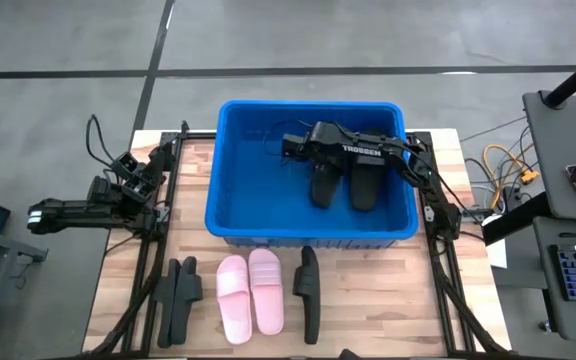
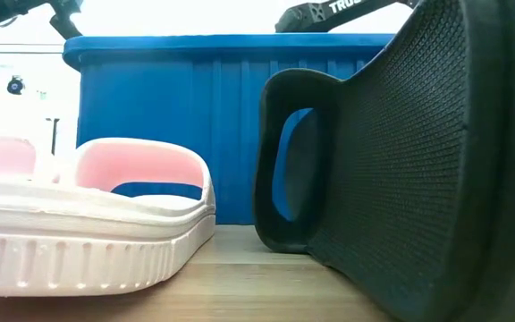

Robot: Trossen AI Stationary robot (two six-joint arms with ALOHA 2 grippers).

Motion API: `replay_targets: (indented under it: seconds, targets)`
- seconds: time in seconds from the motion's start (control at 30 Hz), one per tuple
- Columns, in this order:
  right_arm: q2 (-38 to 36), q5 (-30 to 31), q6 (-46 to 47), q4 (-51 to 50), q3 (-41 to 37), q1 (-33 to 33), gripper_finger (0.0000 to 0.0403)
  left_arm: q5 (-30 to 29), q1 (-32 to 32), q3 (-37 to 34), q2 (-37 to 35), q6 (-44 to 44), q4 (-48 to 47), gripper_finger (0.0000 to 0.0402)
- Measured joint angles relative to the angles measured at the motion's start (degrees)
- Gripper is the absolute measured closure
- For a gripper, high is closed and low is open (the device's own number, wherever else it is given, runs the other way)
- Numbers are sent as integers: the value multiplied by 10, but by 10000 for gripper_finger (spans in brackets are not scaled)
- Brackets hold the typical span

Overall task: Pick and place slides into bin
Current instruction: Put the black slipper into the blue bin

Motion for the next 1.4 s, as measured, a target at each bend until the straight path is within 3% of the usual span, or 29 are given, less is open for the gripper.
replay_targets:
  seconds: [0.2, 0.43, 0.5, 0.63, 0.7, 1.03, 1.4]
  targets:
    - [0, -57, -38, 0, 19, 0, 207, 0, 0, 0, 0, 0, -4, 218]
    - [0, -67, -73, 40, 54, 0, 221, 0, 0, 0, 0, 0, -17, 218]
    - [0, -105, -97, 93, 57, -3, 228, 0, 0, 0, 1, 0, -18, 218]
    - [0, -240, -188, 216, 48, -6, 253, 0, 0, 0, 0, 0, -18, 218]
    - [0, -263, -225, 246, 42, -6, 271, 0, 0, 0, -1, 0, -17, 218]
    - [54, -264, -309, 229, 37, -40, 387, 0, 0, 0, -1, 0, -19, 218]
    - [89, -261, -403, 114, 37, -53, 394, 0, 0, 0, -1, 0, -21, 218]
